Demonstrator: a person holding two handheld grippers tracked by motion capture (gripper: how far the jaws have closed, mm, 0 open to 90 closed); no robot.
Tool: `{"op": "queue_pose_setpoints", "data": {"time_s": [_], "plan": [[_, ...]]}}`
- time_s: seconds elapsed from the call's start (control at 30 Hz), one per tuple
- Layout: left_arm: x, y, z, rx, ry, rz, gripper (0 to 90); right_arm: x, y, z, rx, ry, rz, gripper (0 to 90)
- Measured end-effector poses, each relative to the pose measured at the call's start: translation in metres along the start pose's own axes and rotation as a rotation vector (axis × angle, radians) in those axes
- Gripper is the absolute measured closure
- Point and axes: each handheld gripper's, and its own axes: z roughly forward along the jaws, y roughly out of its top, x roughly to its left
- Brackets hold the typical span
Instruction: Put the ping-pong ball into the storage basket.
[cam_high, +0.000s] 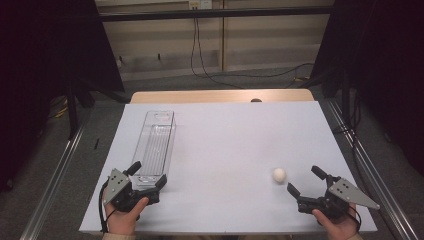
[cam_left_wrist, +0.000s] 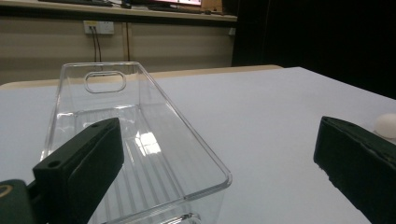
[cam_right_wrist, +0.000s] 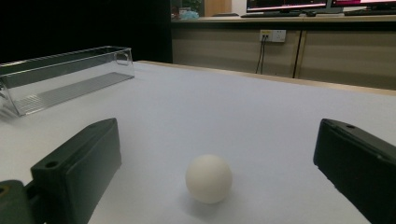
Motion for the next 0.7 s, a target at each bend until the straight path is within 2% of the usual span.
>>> {"op": "queue_pose_setpoints", "data": {"time_s": [0.17,0.2,0.3,0.37,0.7], "plan": [[-0.005,0.001,0.005,0.009,-0.012,0.009,1.7,0.0,0.0,0.0,0.008,0.006,0.002,0.4],[-0.007,0.001,0.007,-0.003,-0.011,-0.008,1.7,0.0,0.0,0.0,0.008,0.007,0.001,0.4],[-0.008,0.003,0.009,0.012,-0.023,0.012,1.7,0.001,0.0,0.001,0.007,0.006,-0.003,0.4],[-0.01,0.003,0.011,0.007,-0.033,0.005,1.7,0.0,0.0,0.0,0.008,0.007,0.0,0.4],[-0.013,0.002,0.014,0.014,-0.033,0.01,1.7,0.001,-0.001,0.002,0.019,0.005,-0.002,0.5]]}}
